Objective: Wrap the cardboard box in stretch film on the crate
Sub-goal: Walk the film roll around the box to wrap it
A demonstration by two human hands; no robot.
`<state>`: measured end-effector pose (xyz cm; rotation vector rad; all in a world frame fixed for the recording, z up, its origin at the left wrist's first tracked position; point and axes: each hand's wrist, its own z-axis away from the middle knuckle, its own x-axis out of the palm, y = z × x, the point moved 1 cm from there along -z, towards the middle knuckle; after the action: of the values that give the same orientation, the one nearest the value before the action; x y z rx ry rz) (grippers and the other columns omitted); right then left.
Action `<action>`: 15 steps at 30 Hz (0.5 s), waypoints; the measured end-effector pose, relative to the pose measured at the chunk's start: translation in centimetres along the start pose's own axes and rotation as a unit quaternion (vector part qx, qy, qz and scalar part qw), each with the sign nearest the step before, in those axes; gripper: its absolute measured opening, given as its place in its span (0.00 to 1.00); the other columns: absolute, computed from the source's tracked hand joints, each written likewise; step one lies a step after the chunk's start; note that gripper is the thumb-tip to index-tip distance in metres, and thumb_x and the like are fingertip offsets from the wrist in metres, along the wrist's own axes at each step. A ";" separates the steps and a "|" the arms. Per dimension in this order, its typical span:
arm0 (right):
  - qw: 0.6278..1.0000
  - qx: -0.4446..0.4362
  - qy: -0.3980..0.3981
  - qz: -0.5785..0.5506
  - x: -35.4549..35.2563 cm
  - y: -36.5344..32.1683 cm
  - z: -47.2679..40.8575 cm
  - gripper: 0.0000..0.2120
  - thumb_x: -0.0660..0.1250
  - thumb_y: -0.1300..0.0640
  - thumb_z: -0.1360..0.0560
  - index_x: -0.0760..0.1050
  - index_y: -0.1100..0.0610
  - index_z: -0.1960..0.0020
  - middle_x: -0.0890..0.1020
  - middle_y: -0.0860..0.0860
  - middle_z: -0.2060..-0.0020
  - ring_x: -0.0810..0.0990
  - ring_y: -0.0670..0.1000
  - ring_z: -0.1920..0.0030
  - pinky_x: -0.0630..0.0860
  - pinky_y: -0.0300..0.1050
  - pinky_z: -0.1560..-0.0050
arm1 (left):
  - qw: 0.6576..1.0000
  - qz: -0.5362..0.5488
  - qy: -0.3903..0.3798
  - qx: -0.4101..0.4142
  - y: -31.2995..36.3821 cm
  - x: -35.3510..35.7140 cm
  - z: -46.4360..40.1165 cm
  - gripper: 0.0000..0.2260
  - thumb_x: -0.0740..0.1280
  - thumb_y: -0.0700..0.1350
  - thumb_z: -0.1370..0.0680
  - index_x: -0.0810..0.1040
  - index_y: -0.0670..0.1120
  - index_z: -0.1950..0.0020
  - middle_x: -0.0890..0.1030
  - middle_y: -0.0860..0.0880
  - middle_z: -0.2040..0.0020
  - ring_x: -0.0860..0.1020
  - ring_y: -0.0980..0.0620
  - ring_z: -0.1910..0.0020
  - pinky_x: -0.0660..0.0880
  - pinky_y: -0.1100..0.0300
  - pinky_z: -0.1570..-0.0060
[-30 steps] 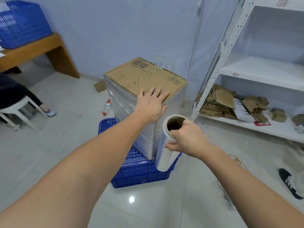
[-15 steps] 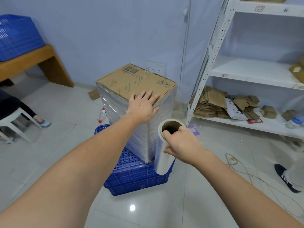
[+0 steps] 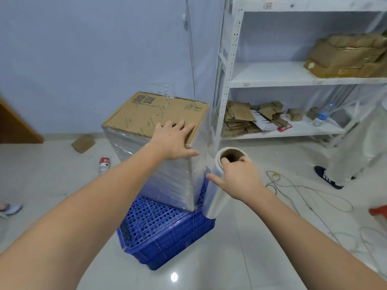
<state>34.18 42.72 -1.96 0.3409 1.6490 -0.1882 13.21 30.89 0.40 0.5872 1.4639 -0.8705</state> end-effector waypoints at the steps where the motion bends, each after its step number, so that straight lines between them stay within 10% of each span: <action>1: 1.000 0.012 0.010 0.005 0.2 -0.4 -0.2 0.26 0.52 0.29 0.24 0.67 0.53 0.58 0.74 0.47 0.74 0.76 0.53 0.65 0.66 0.47 0.44 | 1.000 -0.014 -0.001 0.027 -1.0 0.0 -0.1 0.50 0.54 0.83 0.31 0.46 0.60 0.16 0.52 0.49 0.15 0.61 0.40 0.22 0.63 0.37 0.31; 9: 0.996 0.093 0.000 -0.012 0.1 -4.0 0.2 0.10 0.61 0.49 0.22 0.64 0.54 0.54 0.79 0.50 0.66 0.75 0.54 0.68 0.69 0.49 0.62 | 0.992 -0.029 0.069 0.105 -3.7 2.2 -0.7 0.51 0.59 0.81 0.31 0.44 0.61 0.17 0.52 0.53 0.16 0.58 0.45 0.21 0.61 0.40 0.30; 15: 0.985 0.169 0.036 -0.002 0.2 -4.1 -0.4 0.30 0.57 0.24 0.30 0.66 0.52 0.59 0.71 0.48 0.72 0.72 0.52 0.67 0.63 0.46 0.63 | 0.992 0.016 0.045 0.119 -4.3 2.5 -0.6 0.51 0.61 0.78 0.29 0.41 0.59 0.16 0.46 0.51 0.15 0.49 0.47 0.16 0.50 0.37 0.20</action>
<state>32.38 39.01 -2.39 0.6076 1.6878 -0.4669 9.20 28.56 -1.41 0.8351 1.4376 -1.0117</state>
